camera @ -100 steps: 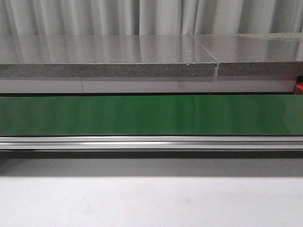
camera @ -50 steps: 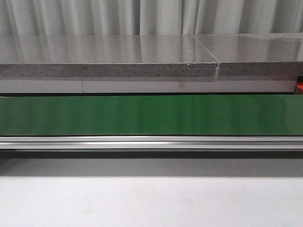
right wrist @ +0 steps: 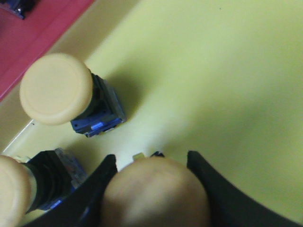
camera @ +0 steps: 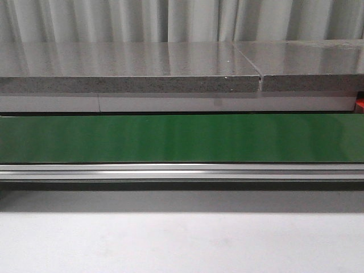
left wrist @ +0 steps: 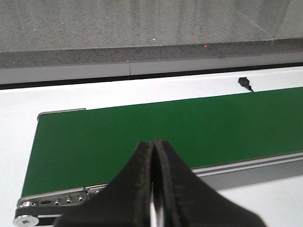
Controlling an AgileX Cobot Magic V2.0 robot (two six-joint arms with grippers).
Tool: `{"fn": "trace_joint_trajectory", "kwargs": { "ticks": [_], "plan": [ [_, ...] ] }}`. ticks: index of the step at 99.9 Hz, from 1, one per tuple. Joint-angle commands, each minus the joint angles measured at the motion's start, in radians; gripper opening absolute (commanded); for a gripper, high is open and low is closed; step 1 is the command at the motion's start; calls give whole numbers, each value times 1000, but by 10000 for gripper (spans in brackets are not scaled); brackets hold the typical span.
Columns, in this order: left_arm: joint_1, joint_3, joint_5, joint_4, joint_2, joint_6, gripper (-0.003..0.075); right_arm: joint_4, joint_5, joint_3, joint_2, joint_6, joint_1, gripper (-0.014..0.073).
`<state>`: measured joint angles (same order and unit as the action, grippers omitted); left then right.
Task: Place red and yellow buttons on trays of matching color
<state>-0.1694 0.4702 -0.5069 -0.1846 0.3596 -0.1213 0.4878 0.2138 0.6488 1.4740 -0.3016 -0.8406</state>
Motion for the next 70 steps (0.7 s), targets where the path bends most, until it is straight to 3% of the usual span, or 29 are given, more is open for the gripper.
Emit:
{"fn": "trace_joint_trajectory", "kwargs": {
  "ticks": [1,61,70],
  "plan": [
    [-7,27,71,-15,6,0,-19,13,-50,21,-5,-4,1,225],
    [-7,27,71,-15,6,0,-19,13,-51,21,28,-4,1,227],
    [-7,27,71,-15,6,0,-19,13,-51,21,28,-4,1,260]
  ]
}}
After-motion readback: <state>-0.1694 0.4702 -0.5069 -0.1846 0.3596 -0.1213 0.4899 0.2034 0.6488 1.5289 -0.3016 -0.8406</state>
